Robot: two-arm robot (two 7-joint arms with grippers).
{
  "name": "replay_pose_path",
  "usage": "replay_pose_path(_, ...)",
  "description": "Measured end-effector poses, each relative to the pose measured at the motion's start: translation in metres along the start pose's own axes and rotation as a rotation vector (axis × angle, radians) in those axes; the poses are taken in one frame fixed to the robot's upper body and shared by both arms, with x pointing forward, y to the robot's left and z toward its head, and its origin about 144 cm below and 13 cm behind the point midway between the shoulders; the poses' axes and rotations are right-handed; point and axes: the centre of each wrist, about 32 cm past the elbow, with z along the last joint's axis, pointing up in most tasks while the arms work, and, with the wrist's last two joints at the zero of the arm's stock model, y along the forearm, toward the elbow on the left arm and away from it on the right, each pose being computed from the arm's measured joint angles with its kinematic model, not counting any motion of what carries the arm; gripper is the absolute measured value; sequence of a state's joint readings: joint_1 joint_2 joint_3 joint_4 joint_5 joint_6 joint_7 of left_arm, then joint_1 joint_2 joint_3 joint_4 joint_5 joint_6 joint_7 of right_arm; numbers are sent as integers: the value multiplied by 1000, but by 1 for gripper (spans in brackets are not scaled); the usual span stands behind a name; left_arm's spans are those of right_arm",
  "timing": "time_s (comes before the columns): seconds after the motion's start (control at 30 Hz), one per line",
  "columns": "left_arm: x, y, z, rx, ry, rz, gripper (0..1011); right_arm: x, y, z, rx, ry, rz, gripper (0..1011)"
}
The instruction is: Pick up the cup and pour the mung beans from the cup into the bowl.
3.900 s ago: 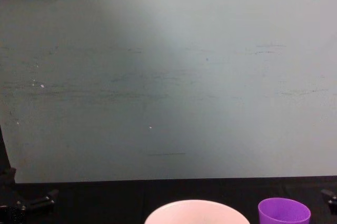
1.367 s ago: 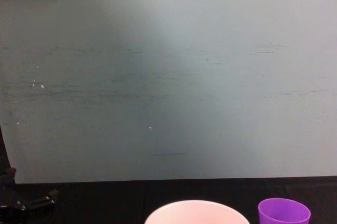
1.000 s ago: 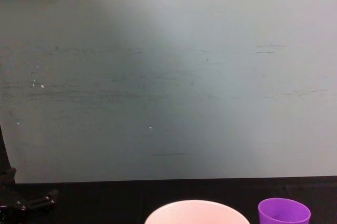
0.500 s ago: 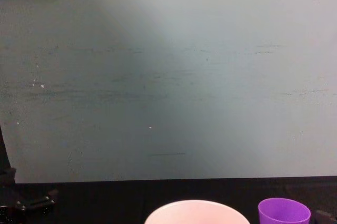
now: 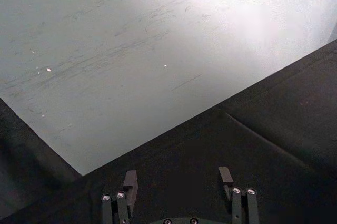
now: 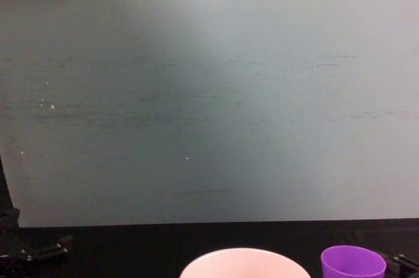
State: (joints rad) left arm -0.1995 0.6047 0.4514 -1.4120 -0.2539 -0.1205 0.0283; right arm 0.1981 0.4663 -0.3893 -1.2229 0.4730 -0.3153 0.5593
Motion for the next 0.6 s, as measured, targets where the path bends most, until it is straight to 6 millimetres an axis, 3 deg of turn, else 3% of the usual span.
replay_pose_path(0.23,0,0,0,0,0,0,1000,-2,11,-1,-5,-6,2,1003)
replay_pose_path(0.6,0,0,0,0,0,0,1000,-2,10,-1,-6,-6,2,1003)
